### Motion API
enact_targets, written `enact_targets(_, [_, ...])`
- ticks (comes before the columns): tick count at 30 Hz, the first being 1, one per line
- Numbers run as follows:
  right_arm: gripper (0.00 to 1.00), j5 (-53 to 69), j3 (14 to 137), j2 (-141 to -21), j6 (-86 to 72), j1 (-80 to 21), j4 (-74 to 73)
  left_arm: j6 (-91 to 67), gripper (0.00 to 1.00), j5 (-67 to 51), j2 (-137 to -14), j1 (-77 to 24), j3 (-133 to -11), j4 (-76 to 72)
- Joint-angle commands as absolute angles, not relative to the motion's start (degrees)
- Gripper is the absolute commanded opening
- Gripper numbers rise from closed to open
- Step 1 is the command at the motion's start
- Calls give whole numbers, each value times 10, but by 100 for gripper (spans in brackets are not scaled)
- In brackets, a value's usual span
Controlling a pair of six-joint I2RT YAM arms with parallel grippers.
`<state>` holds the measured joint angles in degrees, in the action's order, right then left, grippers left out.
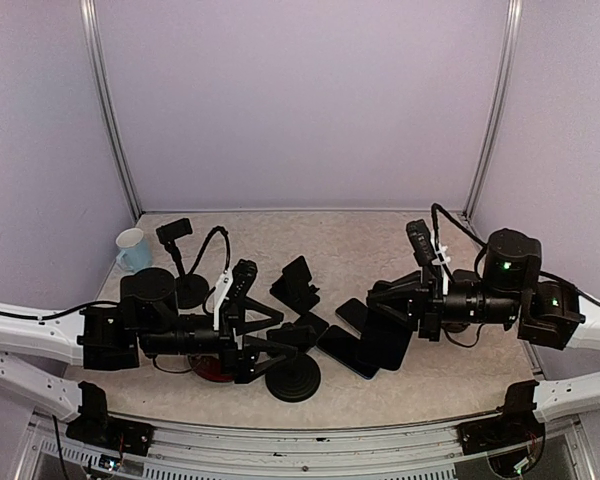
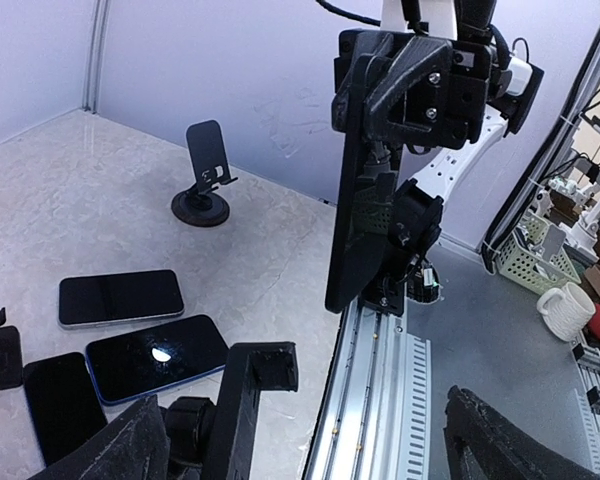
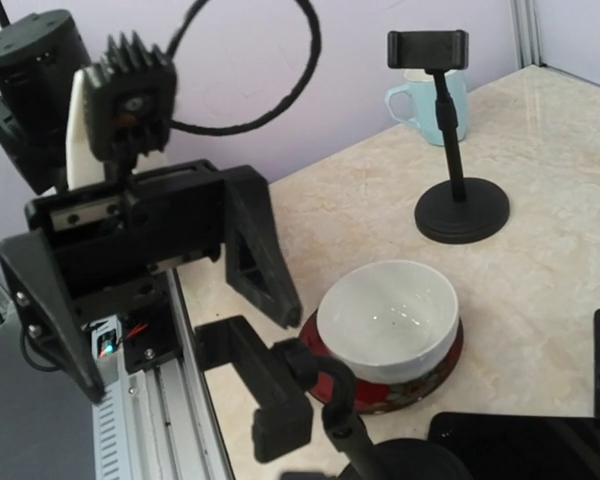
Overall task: Place the phone on the phone stand
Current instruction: Hold the phone stand at the corner of the board.
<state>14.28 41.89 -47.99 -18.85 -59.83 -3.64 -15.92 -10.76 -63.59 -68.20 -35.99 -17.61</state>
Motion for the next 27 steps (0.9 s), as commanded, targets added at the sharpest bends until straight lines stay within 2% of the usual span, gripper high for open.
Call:
enact_targets(1, [0, 143, 424, -476, -186, -600, -20, -166, 92, -114, -619, -673, -347, -183])
enact_targets(12, [0, 148, 434, -493, -188, -599, -18, -190, 92, -93, -617, -657, -307, -187])
enact_targets(15, [0, 147, 429, -494, -191, -599, -15, -189, 86, -103, -614, -653, -303, -193])
enact_targets(18, [0, 144, 426, -495, -195, -600, -13, -189, 73, -110, -613, -652, -300, -196])
enact_targets(19, [0, 143, 424, -495, -196, -599, -12, -190, 72, -111, -613, -651, -299, -197])
enact_targets(27, [0, 142, 415, -495, -204, -599, -7, -196, 71, -118, -593, -647, -283, -217])
